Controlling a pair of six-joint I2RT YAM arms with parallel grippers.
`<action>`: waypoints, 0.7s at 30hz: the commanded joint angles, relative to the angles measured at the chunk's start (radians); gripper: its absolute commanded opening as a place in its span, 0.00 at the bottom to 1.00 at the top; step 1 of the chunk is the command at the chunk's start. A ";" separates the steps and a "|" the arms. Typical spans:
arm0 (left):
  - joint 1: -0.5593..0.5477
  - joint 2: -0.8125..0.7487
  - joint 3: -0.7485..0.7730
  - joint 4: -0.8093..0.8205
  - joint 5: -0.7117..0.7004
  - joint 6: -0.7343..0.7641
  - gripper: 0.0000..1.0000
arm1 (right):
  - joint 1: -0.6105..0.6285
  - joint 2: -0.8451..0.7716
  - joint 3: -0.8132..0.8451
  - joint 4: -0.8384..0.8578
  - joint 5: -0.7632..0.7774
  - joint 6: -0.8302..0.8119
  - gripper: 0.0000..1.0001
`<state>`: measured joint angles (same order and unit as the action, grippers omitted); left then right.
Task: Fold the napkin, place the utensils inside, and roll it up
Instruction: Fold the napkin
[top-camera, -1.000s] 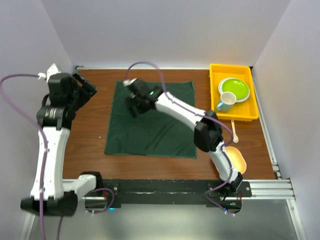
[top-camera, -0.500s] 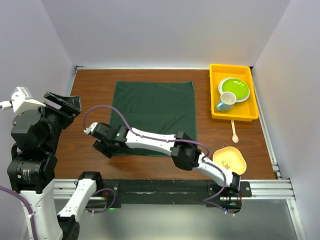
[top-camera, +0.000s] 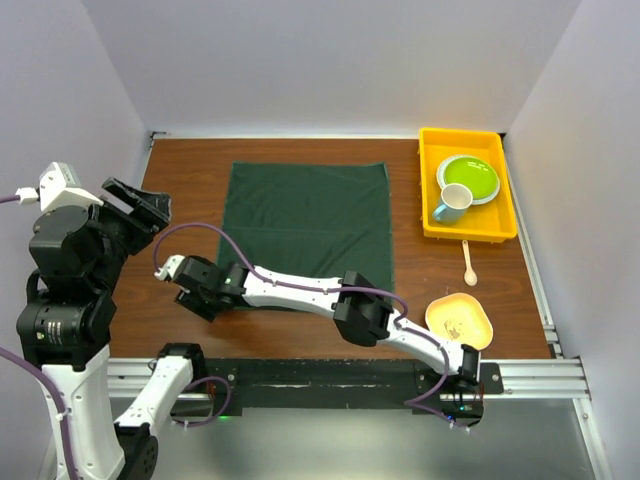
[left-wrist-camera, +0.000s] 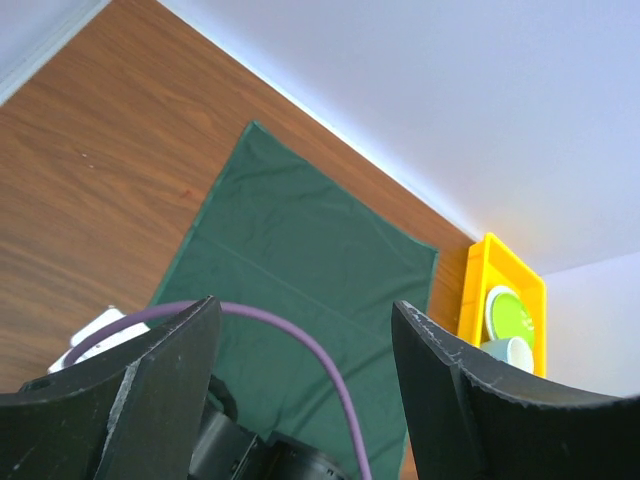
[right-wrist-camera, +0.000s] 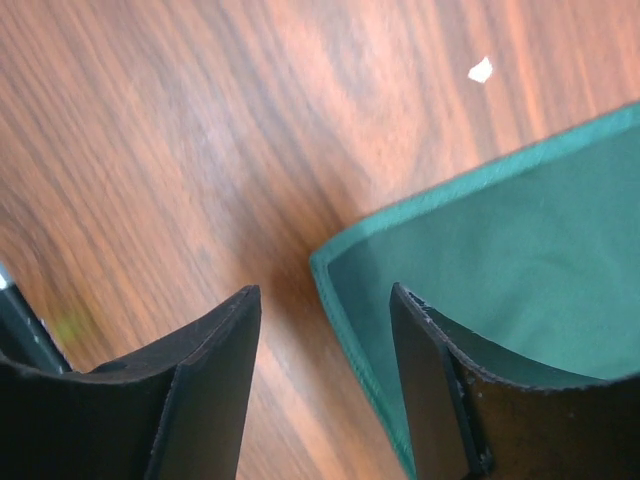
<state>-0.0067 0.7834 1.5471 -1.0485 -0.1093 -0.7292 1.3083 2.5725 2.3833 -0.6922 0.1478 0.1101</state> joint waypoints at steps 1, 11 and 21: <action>0.007 0.014 0.068 -0.016 -0.010 0.065 0.74 | 0.000 0.023 0.051 0.062 0.016 -0.021 0.56; 0.007 0.028 0.088 -0.027 -0.013 0.097 0.75 | 0.000 0.061 0.051 0.066 0.022 -0.007 0.42; 0.007 0.024 0.050 -0.012 -0.024 0.102 0.75 | -0.015 -0.004 0.044 0.069 0.064 0.031 0.03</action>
<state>-0.0067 0.8032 1.6115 -1.0828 -0.1188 -0.6571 1.3067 2.6251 2.3970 -0.6399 0.1776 0.1123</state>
